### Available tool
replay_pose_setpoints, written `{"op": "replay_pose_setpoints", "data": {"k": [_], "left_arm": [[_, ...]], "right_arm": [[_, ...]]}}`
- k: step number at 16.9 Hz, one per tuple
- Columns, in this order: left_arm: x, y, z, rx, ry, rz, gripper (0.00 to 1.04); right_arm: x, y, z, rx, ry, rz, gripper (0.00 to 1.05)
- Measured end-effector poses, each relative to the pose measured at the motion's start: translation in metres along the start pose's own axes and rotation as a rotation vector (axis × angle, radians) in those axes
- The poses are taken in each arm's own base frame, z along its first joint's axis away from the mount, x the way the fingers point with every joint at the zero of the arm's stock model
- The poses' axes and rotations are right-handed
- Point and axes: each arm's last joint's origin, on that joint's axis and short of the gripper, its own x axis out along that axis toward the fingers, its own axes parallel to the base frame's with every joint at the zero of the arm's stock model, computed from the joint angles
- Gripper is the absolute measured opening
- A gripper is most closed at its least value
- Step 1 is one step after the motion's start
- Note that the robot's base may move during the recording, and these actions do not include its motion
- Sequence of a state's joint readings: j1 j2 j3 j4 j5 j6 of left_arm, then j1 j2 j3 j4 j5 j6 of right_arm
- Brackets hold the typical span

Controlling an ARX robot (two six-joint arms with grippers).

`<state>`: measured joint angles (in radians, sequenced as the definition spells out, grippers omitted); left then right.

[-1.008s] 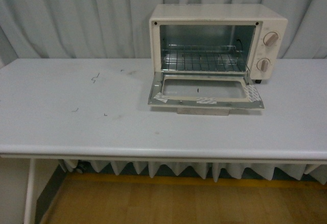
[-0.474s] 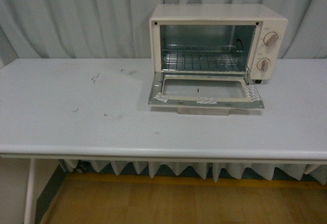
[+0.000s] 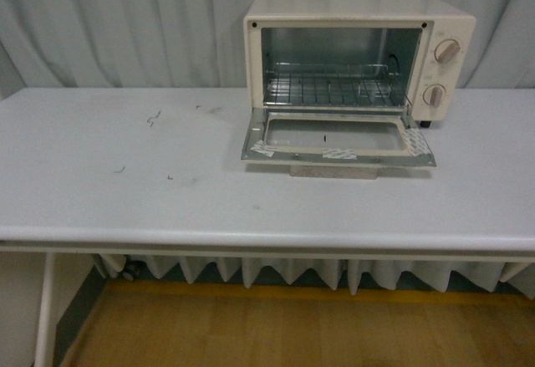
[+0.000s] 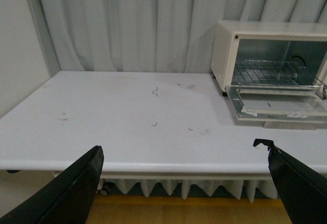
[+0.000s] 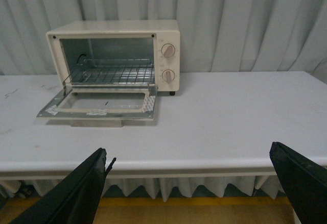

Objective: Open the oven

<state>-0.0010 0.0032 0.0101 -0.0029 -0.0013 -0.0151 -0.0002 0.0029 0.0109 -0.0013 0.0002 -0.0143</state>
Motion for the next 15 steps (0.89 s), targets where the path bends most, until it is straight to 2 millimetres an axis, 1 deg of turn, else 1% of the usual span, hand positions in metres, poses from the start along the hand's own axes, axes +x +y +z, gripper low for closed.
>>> {"op": "replay_pose_setpoints", "data": {"k": [15], "left_arm": [[0.0000,0.0000,-0.0001,0.001,0.001,-0.001,0.98]], "right_arm": [[0.0000,0.0000,-0.0002,0.000,0.002,0.000,0.98]]}}
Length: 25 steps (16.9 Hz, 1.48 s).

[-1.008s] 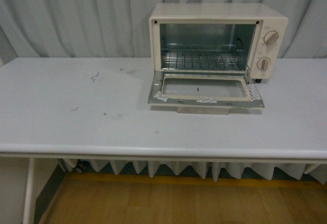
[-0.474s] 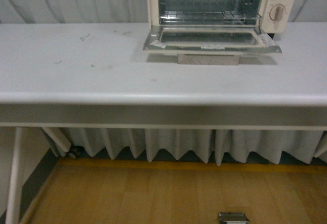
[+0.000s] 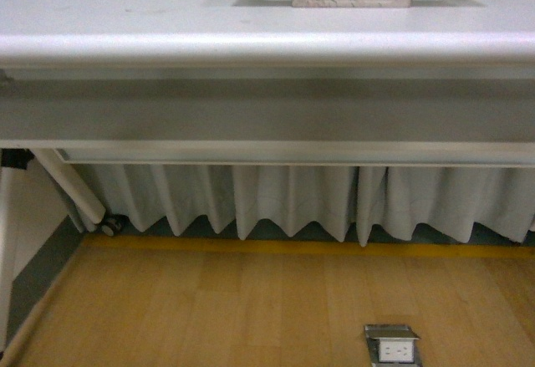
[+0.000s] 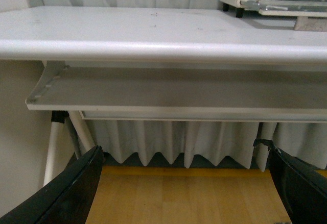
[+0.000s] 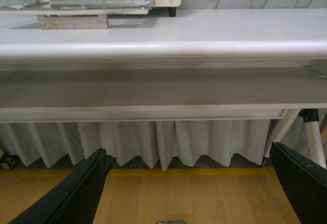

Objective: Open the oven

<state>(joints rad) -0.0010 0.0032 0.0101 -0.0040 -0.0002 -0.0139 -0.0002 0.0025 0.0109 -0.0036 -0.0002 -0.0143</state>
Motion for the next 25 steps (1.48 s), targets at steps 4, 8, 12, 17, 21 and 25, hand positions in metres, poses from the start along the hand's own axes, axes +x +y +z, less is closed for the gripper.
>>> {"op": "replay_pose_setpoints", "data": {"k": [4,8,12,17,21,25], "left_arm": [[0.0000,0.0000,0.0000,0.000,0.000,0.000,0.98],[0.0000,0.0000,0.0000,0.000,0.000,0.001,0.98],[0.0000,0.0000,-0.0002,0.000,0.002,0.000,0.98],[0.0000,0.0000,0.0000,0.000,0.000,0.000,0.98],[0.0000,0.0000,0.0000,0.000,0.000,0.000,0.98],[0.0000,0.0000,0.0000,0.000,0.000,0.000,0.98]], "right_arm": [[0.0000,0.0000,0.0001,0.000,-0.001,-0.001,0.98],[0.0000,0.0000,0.0000,0.000,0.000,0.001,0.98],[0.0000,0.0000,-0.0003,0.000,0.003,0.000,0.98],[0.0000,0.0000,-0.0001,0.000,0.002,0.000,0.98],[0.0000,0.0000,-0.0001,0.000,0.001,0.000,0.98],[0.0000,0.0000,-0.0001,0.000,0.002,0.000,0.98]]}}
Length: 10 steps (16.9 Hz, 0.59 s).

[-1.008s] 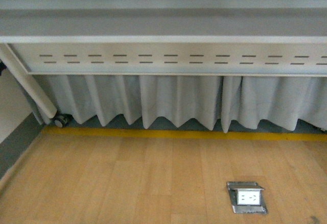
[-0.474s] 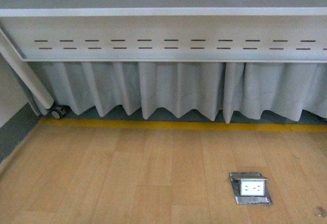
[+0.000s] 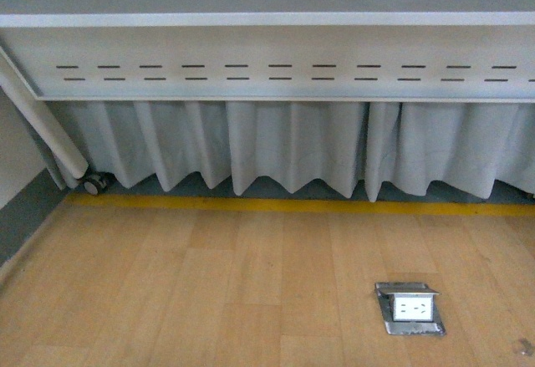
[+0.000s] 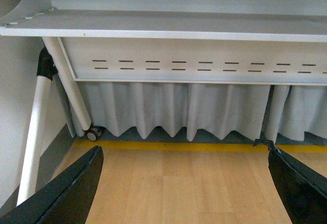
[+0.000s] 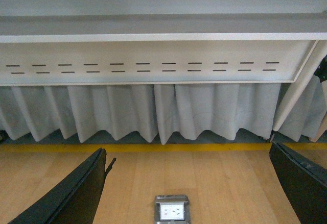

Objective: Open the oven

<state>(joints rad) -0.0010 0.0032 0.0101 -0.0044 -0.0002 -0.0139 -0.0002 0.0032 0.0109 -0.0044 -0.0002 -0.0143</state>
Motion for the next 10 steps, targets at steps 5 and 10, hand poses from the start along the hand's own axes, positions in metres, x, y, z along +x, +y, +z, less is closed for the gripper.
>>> {"op": "replay_pose_setpoints", "data": {"k": [5,10], "left_arm": [[0.0000,0.0000,0.0000,0.000,0.000,0.000,0.98],[0.0000,0.0000,0.0000,0.000,0.000,0.000,0.98]], "right_arm": [[0.0000,0.0000,0.0000,0.000,0.000,0.000,0.98],[0.0000,0.0000,0.0000,0.000,0.000,0.000,0.98]]}}
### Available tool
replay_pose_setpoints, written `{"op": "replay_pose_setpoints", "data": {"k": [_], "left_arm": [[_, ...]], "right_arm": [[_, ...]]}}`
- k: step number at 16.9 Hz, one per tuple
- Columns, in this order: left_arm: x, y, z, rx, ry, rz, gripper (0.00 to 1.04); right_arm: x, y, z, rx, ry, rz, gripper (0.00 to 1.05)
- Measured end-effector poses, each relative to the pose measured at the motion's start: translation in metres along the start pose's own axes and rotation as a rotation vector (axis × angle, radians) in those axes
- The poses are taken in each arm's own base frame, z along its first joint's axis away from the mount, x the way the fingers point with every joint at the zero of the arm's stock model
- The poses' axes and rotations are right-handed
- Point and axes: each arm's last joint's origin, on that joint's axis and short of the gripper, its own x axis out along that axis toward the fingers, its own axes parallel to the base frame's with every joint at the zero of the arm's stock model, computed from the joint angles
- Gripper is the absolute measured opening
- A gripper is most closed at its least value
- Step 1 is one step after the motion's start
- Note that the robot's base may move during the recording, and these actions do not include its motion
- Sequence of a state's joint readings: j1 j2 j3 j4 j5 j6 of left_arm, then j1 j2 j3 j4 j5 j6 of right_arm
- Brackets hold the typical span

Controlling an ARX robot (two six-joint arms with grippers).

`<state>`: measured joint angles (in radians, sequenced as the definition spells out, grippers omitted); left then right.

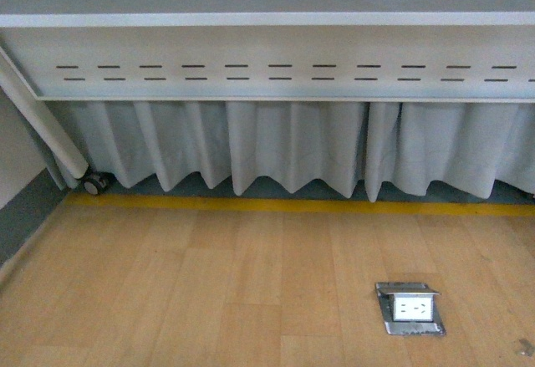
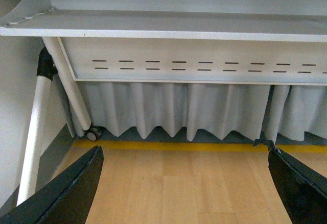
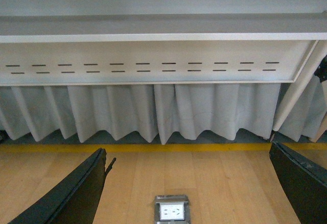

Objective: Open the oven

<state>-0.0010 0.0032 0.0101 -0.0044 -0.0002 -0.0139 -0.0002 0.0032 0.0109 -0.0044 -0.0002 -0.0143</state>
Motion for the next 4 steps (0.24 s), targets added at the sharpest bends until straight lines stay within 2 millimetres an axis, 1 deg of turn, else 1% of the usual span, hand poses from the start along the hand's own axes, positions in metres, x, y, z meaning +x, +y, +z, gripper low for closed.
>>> {"op": "replay_pose_setpoints", "data": {"k": [4], "left_arm": [[0.0000,0.0000,0.0000,0.000,0.000,0.000,0.98]], "right_arm": [[0.0000,0.0000,0.0000,0.000,0.000,0.000,0.98]]}}
